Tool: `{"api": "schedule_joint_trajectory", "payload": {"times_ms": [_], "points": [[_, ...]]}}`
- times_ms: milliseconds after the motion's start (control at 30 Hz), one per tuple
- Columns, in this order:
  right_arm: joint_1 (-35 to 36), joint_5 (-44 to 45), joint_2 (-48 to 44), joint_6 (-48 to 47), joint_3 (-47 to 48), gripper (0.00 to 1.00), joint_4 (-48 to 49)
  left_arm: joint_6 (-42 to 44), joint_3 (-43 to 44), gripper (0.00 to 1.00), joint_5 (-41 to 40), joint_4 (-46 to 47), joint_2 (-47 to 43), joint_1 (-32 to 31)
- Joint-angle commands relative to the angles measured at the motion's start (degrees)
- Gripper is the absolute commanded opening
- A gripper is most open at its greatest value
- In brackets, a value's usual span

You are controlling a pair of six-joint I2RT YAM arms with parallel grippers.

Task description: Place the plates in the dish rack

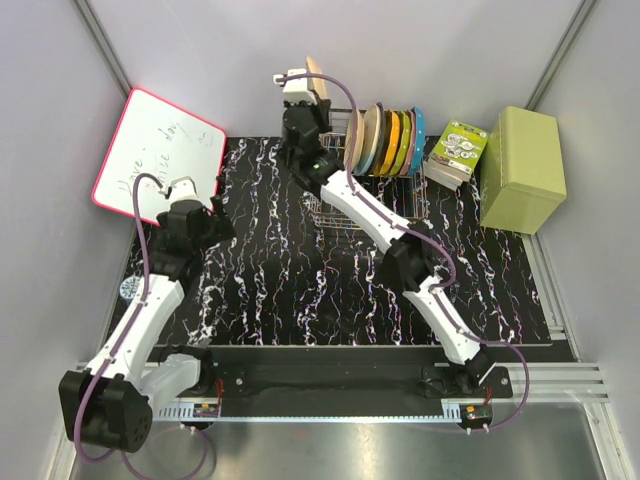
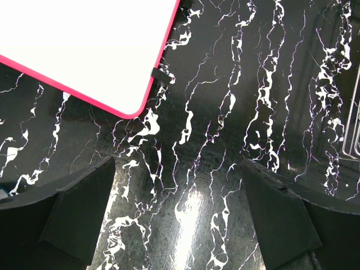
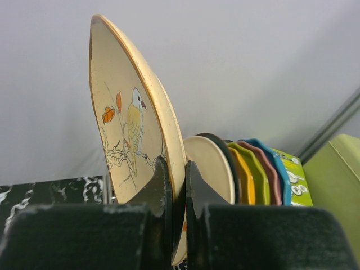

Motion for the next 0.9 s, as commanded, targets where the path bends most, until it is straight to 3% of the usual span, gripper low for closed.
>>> {"api": "schedule_joint_trajectory", "payload": {"times_ms": [0, 400, 867], "points": [[-3.48, 3.21, -3.13, 3.35, 1.65, 0.0, 6.22, 0.56, -1.2, 0.99, -0.41, 5.23, -2.14, 0.23], [-6.74, 3.65, -2.26, 7.67, -1.17, 0.0, -2.49, 1.88, -4.28, 0.99, -1.38, 8.57, -6.01, 0.14], [-7.35, 3.92, 4.07, 8.99, 1.11, 0.0, -4.25, 1.62, -6.56, 0.99, 1.08, 9.62, -6.54, 0.23]]}}
